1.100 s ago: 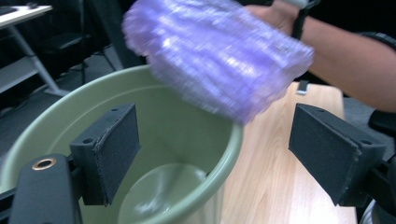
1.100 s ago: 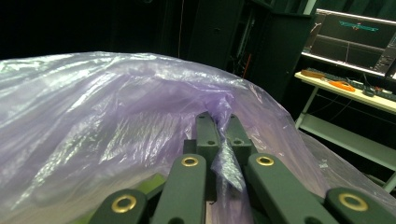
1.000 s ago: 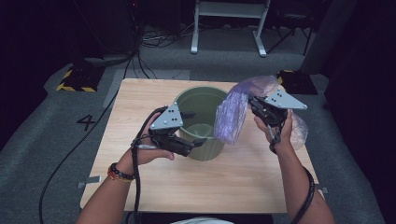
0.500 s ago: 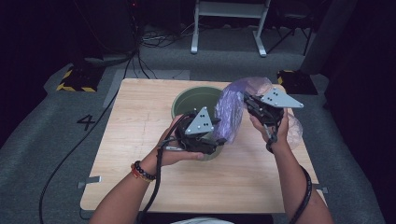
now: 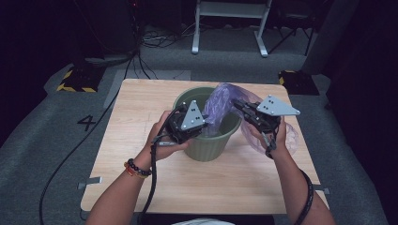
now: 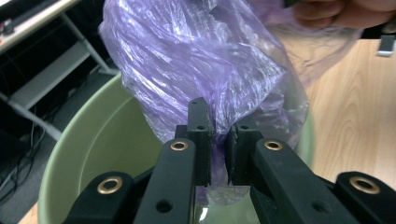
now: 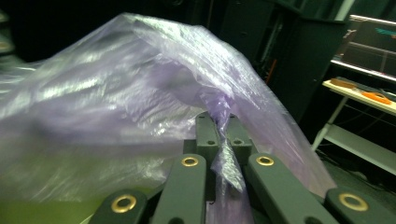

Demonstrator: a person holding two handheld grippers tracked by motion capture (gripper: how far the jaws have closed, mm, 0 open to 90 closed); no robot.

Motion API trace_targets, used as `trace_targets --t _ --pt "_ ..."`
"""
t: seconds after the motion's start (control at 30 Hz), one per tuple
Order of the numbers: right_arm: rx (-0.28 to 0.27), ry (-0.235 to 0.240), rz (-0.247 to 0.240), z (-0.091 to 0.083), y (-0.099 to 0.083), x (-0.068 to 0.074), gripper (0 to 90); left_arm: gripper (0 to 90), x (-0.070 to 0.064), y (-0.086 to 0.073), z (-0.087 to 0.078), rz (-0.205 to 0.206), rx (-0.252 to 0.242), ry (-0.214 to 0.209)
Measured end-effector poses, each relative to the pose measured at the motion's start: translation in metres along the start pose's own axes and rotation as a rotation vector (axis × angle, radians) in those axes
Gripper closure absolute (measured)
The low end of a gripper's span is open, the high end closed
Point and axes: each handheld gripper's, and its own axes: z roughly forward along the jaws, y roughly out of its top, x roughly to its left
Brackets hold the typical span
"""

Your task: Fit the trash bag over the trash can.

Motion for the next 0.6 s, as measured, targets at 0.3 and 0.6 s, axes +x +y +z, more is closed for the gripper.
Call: trace_targets --t 0.3,0.6 --pt "0.02 0.043 -0.052 -0.001 -0.007 0.017 88.6 54.9 0.018 -0.014 0.009 -0.11 0.027 0.028" --pt "0.036 0.054 -0.042 -0.002 -0.015 0.022 88.6 19.8 0.022 -0.012 0.0 -0.178 -0.115 -0.107"
